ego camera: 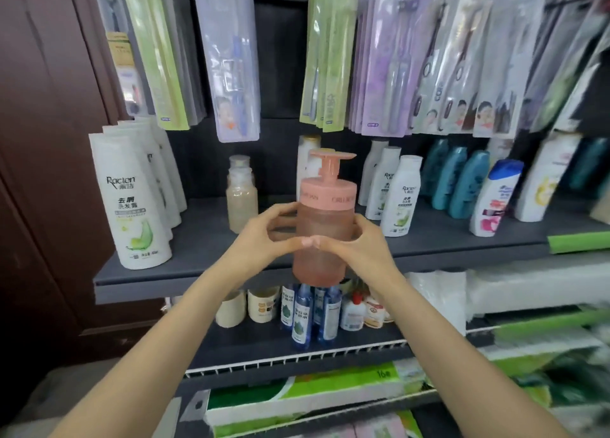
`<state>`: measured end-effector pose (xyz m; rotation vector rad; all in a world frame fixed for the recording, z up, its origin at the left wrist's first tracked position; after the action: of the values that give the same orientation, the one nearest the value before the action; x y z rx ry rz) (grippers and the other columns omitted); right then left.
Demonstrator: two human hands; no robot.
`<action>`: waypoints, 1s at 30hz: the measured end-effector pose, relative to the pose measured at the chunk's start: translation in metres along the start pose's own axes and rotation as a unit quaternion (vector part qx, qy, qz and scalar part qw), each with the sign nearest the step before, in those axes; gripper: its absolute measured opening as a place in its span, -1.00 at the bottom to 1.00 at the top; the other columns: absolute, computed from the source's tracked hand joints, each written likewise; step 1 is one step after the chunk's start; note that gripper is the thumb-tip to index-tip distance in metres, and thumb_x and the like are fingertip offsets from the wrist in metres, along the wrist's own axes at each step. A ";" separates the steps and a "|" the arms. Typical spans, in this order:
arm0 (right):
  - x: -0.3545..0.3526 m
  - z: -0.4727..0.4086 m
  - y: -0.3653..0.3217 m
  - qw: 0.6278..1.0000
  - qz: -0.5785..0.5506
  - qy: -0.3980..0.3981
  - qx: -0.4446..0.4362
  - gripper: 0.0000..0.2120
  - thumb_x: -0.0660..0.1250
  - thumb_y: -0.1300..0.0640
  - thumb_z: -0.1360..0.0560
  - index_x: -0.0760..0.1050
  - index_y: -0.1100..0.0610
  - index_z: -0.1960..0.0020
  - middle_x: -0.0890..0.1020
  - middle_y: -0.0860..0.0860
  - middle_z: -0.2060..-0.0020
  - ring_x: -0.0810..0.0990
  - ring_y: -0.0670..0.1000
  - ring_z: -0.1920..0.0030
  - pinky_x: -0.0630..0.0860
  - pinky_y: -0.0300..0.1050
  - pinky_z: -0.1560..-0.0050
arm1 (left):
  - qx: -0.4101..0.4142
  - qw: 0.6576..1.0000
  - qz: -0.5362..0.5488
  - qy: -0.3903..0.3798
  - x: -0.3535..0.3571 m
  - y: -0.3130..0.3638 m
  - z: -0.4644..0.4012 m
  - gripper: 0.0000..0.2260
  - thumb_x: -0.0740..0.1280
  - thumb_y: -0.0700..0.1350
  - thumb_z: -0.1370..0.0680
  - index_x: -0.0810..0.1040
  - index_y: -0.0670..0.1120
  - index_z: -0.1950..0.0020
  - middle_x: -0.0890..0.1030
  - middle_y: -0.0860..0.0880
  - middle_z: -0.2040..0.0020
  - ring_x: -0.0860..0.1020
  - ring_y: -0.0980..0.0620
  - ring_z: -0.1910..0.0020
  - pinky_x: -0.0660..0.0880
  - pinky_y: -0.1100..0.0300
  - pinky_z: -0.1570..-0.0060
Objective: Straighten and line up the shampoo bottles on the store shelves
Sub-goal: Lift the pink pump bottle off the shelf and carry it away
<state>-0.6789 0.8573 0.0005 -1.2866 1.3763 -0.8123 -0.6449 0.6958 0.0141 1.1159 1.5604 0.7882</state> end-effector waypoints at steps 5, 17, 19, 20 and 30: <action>-0.079 0.022 0.016 0.999 -0.027 0.023 0.016 -0.50 0.58 0.03 -0.26 0.53 -0.01 -0.16 0.65 -0.12 0.00 0.63 -0.13 0.02 0.58 -0.20 0.07 | 0.021 0.998 0.009 -0.066 0.081 0.021 -0.007 -0.30 0.49 -0.16 -0.38 0.24 0.14 -0.41 0.51 0.14 -0.15 0.54 0.42 0.02 0.50 0.46 0.10; -0.318 0.089 0.061 0.997 -0.059 0.048 0.027 -0.72 0.43 0.06 -0.44 0.52 -0.02 -0.14 0.66 -0.10 0.01 0.66 -0.16 0.07 0.59 -0.26 0.21 | 0.063 0.988 0.072 -0.122 0.325 0.103 -0.023 -0.33 0.44 -0.19 -0.43 0.23 0.18 -0.43 0.57 0.02 -0.19 0.57 0.11 -0.11 0.54 0.34 0.06; -0.358 0.100 0.069 0.995 -0.066 0.066 0.034 -0.75 0.39 0.05 -0.47 0.52 -0.01 -0.14 0.66 -0.08 0.01 0.67 -0.17 0.11 0.60 -0.25 0.21 | 0.065 0.983 0.088 -0.147 0.366 0.115 -0.029 -0.33 0.43 -0.19 -0.45 0.22 0.19 -0.43 0.57 0.04 -0.18 0.58 0.12 -0.11 0.55 0.25 -0.02; -0.379 0.106 0.074 0.994 -0.067 0.081 0.038 -0.77 0.38 0.04 -0.48 0.52 -0.01 -0.12 0.66 -0.06 0.00 0.67 -0.17 0.12 0.60 -0.23 0.21 | 0.065 0.981 0.092 -0.161 0.387 0.122 -0.033 -0.34 0.43 -0.17 -0.45 0.22 0.19 -0.44 0.58 0.04 -0.15 0.58 0.12 -0.10 0.55 0.19 -0.06; -0.570 0.140 0.138 0.964 -0.025 0.255 0.073 -0.73 0.39 0.02 -0.46 0.54 0.04 -0.14 0.67 0.05 -0.01 0.68 -0.03 0.05 0.60 -0.15 0.16 | 0.061 0.932 0.168 -0.316 0.604 0.166 -0.087 -0.45 0.36 -0.23 -0.49 0.25 0.25 -0.31 0.59 0.07 -0.05 0.61 0.22 0.04 0.58 0.23 0.10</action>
<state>-0.6451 1.4586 -0.0305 -1.0367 1.6488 -1.3204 -0.7160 1.3228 -0.0289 1.5676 0.8933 0.4752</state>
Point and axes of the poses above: each hand's wrist, its own z-axis away from the middle knuckle, its own x-axis out of the palm, y = z × x, the point moved 6 cm from there along -z, towards the middle knuckle
